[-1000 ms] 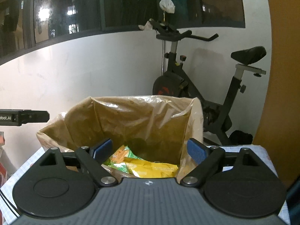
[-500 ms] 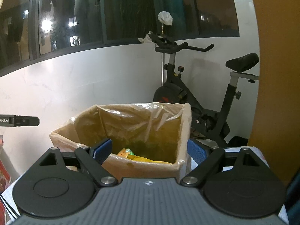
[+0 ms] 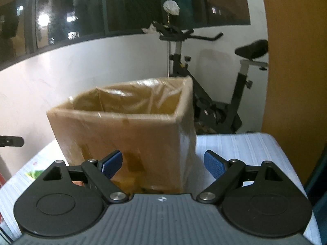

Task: Organize snacks
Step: 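Move the left tool back to the pale green-and-white chip bag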

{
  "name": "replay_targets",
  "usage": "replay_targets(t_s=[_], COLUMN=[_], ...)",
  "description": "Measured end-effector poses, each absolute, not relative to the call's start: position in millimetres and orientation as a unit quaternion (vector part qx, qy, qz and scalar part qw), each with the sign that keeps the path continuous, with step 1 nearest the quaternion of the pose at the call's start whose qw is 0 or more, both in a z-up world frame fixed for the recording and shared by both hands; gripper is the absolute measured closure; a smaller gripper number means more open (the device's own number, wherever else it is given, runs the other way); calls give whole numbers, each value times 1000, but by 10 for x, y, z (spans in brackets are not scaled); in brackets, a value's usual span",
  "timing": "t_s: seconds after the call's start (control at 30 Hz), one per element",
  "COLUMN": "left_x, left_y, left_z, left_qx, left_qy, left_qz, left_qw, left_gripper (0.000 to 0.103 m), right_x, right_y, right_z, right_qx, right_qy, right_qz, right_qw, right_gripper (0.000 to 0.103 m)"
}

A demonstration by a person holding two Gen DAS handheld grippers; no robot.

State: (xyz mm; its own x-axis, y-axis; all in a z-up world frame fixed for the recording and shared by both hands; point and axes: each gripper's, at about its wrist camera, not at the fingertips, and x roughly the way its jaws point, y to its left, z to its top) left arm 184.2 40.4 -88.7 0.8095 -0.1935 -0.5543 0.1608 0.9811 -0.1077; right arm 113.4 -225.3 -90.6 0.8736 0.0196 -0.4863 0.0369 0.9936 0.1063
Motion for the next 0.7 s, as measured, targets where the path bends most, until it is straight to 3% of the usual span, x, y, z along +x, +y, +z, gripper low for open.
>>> replay_targets(t_s=[0.7], left_x=[1741], left_y=[438], left_z=[-1429], left_qx=[-22], left_qy=[350], left_qz=[-65], left_qw=[934], left_gripper=[13], right_x=[1088], right_y=[-2229], right_z=[-1373], right_qx=[97], right_qy=[308], right_qz=[-2], right_qw=[946], right_gripper=[14])
